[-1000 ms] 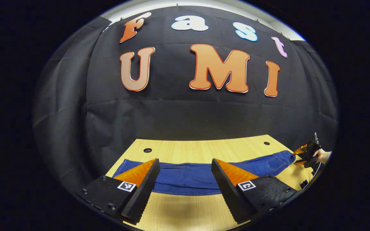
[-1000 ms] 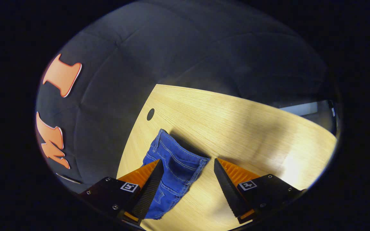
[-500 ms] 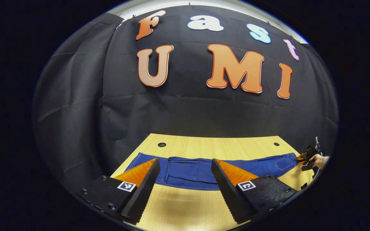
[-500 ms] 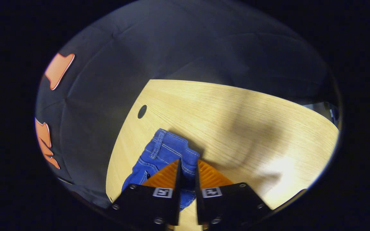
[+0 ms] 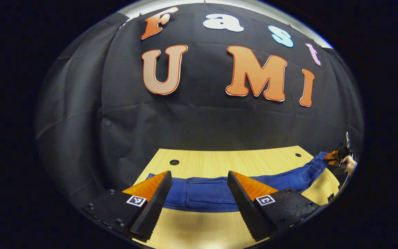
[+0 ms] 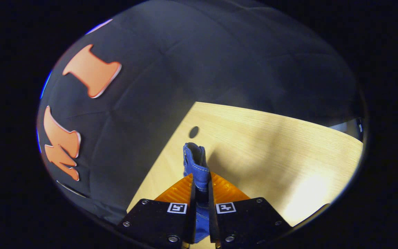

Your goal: Grasp the waist and the cuffs of the jeans and fold them to make the two legs overlap; first hold the waist and fold one-third of the jeans toward the cuffs, then hold the cuffs and fold the remaining one-third in the same direction to finish folding.

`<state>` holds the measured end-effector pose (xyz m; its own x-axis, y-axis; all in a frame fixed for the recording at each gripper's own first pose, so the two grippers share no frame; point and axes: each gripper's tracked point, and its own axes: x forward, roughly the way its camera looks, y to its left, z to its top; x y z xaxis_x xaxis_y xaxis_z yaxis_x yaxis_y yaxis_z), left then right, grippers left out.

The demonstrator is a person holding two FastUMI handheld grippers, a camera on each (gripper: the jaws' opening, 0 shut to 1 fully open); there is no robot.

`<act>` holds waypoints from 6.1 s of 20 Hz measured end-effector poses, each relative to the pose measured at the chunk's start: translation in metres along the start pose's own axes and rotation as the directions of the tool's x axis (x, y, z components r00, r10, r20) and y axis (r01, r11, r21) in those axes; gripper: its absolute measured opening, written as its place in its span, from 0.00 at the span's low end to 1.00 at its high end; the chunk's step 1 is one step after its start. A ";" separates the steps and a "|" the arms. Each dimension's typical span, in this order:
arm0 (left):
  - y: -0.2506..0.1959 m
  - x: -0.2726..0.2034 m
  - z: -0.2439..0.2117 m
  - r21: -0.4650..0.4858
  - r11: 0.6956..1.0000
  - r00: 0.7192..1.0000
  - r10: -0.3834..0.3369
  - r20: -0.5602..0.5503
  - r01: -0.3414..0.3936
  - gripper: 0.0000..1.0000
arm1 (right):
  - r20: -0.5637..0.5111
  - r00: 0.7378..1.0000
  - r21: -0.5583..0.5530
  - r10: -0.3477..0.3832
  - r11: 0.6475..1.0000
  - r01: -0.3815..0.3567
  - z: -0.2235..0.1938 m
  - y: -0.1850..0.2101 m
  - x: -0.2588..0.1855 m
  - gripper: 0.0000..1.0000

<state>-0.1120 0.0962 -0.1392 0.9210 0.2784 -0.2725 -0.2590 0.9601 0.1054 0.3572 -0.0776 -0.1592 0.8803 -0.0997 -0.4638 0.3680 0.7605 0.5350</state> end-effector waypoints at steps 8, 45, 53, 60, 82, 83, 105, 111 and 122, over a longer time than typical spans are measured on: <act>0.026 0.013 0.001 -0.010 0.997 0.997 -0.078 0.003 0.078 0.99 | 0.042 0.980 -0.203 0.196 0.962 -0.184 -0.053 0.175 -0.058 0.11; 0.062 0.035 -0.031 0.088 0.996 0.983 0.003 -0.182 0.014 0.97 | 0.123 0.976 -0.707 -0.179 0.674 0.213 -0.068 0.162 0.061 0.33; 0.068 0.028 -0.025 0.069 0.997 0.991 -0.021 -0.132 0.030 0.97 | 0.049 0.989 -0.665 0.140 0.743 -0.073 -0.078 0.209 -0.034 0.32; 0.093 0.016 -0.022 0.041 0.999 0.995 0.007 -0.098 -0.003 0.97 | -0.153 0.957 -0.696 0.248 0.660 -0.283 -0.089 0.208 -0.048 0.32; 0.112 0.015 -0.086 -0.440 0.897 0.970 -0.074 -0.233 -0.037 0.98 | -0.381 0.914 -0.665 0.141 0.645 -0.377 -0.047 0.249 -0.089 0.98; 0.110 0.018 -0.091 -0.541 0.840 0.966 -0.109 -0.233 -0.036 0.98 | -0.375 0.915 -0.666 0.145 0.644 -0.375 -0.040 0.251 -0.093 0.98; 0.094 0.047 -0.147 -0.880 0.474 0.924 -0.342 -0.171 0.012 0.98 | -0.396 0.897 -0.562 0.194 0.721 -0.405 0.025 0.248 -0.113 0.98; 0.068 0.086 -0.155 -0.700 0.710 0.912 -0.235 -0.336 -0.075 0.75 | -0.407 0.894 -0.547 0.186 0.734 -0.402 0.024 0.241 -0.111 0.98; 0.013 0.073 -0.053 -0.399 0.916 0.948 -0.094 -0.303 -0.036 0.11 | -0.350 0.917 -0.564 0.190 0.739 -0.369 0.079 0.210 -0.110 0.98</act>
<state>-0.0636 0.1306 -0.2085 0.8096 0.1813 -0.5583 -0.3867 0.8803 -0.2749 0.3613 0.0426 0.0601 0.7724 0.2783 -0.5709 -0.2215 0.9605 0.1685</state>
